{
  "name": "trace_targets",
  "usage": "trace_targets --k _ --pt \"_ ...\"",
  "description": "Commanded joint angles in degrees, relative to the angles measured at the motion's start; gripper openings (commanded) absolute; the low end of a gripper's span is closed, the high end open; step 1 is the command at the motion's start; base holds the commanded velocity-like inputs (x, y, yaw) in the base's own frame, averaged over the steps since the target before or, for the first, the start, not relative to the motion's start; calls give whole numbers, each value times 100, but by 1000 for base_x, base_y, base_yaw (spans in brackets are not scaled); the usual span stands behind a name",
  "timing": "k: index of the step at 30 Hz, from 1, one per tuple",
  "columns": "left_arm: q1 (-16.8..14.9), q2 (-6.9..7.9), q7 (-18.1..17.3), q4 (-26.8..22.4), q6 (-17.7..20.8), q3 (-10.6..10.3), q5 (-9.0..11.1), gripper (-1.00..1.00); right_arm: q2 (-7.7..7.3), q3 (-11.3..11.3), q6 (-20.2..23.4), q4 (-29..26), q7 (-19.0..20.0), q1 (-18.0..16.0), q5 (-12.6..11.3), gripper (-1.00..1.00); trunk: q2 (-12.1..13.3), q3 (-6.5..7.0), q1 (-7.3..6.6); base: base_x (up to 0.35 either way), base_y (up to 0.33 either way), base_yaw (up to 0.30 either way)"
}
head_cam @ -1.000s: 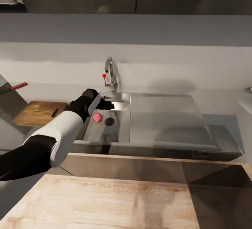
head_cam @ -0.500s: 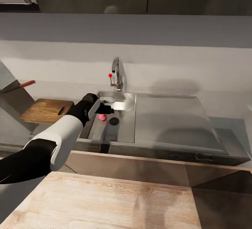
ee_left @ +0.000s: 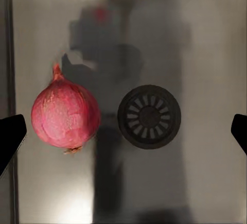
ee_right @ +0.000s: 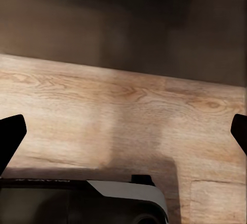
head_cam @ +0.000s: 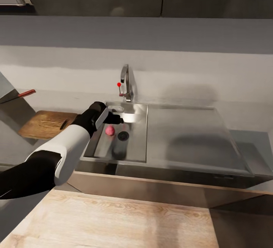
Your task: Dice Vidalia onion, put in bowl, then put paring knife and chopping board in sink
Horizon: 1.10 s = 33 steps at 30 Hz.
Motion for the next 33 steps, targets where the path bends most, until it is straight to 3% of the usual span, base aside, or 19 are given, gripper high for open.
trace_targets --k 1,12,33 --pt "-4 6 18 9 22 -47 55 100 -4 23 -18 -6 -24 -1 -46 100 -9 -8 5 172 0 0" --pt "-4 21 22 263 30 -47 55 100 -3 23 -18 -6 -24 1 -46 100 -9 -16 5 31 0 0" --pt "-4 24 22 389 31 -47 55 100 -3 23 -18 -6 -25 -1 -46 100 -9 -161 5 22 10 0"
